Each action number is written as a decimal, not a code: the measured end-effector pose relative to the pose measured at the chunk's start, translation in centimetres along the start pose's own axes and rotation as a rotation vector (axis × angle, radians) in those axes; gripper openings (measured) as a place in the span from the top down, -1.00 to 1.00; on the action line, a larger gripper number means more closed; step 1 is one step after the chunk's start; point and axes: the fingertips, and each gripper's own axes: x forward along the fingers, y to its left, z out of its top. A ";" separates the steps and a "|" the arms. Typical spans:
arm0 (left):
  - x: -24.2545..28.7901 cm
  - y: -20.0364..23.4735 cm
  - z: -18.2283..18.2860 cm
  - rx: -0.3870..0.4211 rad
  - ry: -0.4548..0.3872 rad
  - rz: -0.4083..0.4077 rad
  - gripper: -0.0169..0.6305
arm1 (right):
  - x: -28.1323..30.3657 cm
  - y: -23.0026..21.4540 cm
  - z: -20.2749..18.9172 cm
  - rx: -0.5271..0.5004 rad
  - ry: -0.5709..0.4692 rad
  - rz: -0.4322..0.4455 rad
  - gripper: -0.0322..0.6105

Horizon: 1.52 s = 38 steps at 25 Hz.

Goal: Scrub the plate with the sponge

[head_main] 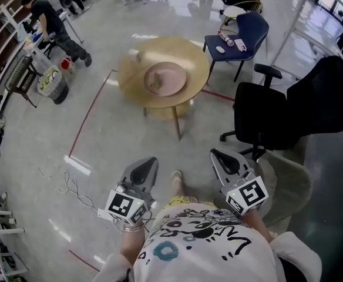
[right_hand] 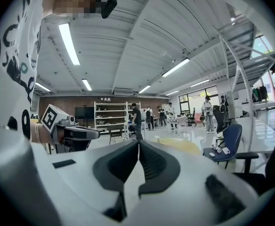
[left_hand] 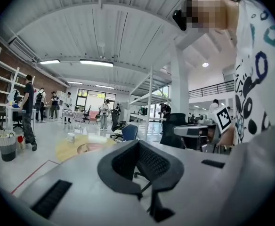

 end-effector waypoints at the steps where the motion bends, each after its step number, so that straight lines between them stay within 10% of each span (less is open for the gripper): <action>1: 0.7 0.8 0.3 0.003 -0.001 -0.002 0.90 | 0.9 -0.5 0.1 0.001 0.001 -0.006 0.82; 21: 10.1 14.5 4.3 0.035 0.028 -0.118 0.90 | 14.4 -6.7 3.6 0.041 -0.011 -0.124 0.82; 38: 14.1 21.8 1.9 -0.044 0.076 -0.029 0.90 | 22.1 -10.1 3.3 0.020 0.030 -0.068 0.81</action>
